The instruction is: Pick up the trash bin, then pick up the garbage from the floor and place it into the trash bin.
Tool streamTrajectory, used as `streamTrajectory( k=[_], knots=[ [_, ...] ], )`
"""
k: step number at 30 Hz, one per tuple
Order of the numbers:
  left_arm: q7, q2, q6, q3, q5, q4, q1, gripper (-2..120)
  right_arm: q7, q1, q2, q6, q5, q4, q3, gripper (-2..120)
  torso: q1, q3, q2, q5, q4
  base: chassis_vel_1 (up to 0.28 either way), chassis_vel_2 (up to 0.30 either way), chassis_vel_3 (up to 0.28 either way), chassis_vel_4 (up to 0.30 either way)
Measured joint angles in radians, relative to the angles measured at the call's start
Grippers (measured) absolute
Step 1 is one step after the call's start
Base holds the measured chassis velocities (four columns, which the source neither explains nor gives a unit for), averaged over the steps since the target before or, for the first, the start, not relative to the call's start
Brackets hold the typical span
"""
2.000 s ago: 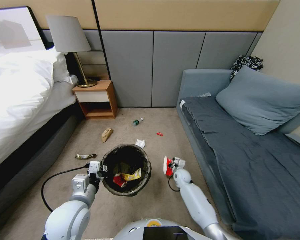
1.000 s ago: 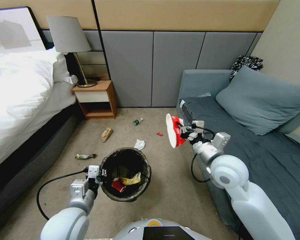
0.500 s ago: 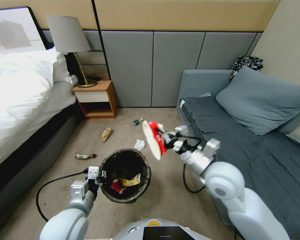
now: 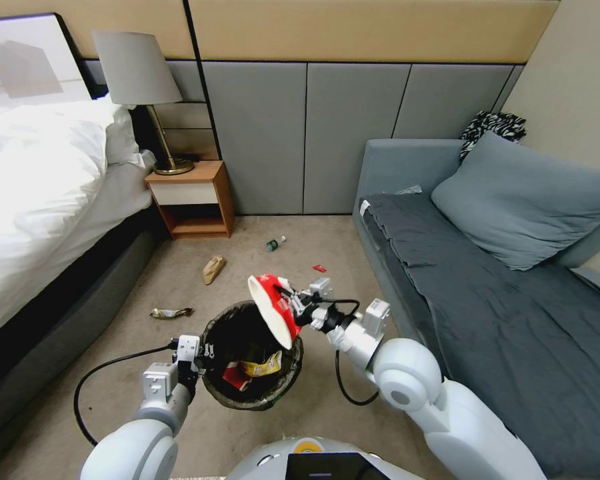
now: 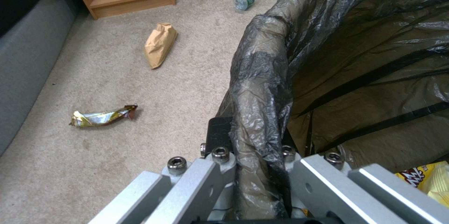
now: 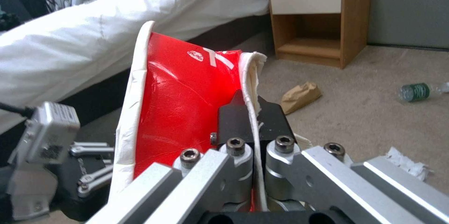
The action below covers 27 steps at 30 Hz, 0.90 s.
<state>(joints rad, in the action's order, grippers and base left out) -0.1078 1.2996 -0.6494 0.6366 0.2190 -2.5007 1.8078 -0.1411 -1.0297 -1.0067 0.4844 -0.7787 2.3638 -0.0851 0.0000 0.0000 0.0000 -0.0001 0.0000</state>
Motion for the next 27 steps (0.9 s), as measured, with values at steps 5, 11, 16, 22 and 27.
streamTrajectory(
  k=[5, 11, 16, 22, 27],
  knots=[
    [0.001, 0.000, -0.001, -0.002, 0.000, 0.000, 0.003, 1, -0.002, 0.004, -0.002, 0.000, 0.012, -0.013, -0.029, 0, 0.000, 0.000, 0.000, 0.0000, -0.0001, 0.000, 0.000, 0.000, 0.000],
    [0.001, 0.001, -0.002, -0.004, -0.001, 0.000, 0.009, 1, -0.018, 0.006, -0.007, -0.010, 0.036, -0.048, -0.076, 0, 0.000, 0.000, 0.000, 0.0000, 0.0000, 0.000, 0.000, 0.000, 0.000],
    [0.002, 0.000, -0.003, -0.009, -0.001, 0.000, 0.007, 1, -0.033, 0.027, -0.014, -0.014, 0.035, -0.064, -0.118, 0, 0.000, 0.000, 0.000, 0.0000, 0.0000, 0.000, 0.000, 0.000, 0.000],
    [0.003, 0.000, -0.005, -0.012, 0.000, 0.001, 0.010, 1, -0.045, 0.020, -0.034, -0.017, 0.066, -0.096, -0.163, 18, 0.000, 0.000, 0.000, 0.0000, -0.0001, 0.000, 0.000, 0.000, 0.000],
    [0.003, 0.000, -0.006, -0.013, 0.001, 0.001, 0.010, 1, -0.072, 0.023, -0.067, -0.017, 0.060, -0.111, -0.203, 37, 0.000, 0.000, 0.000, 0.0000, 0.0000, 0.000, 0.000, 0.000, 0.000]
  ],
)
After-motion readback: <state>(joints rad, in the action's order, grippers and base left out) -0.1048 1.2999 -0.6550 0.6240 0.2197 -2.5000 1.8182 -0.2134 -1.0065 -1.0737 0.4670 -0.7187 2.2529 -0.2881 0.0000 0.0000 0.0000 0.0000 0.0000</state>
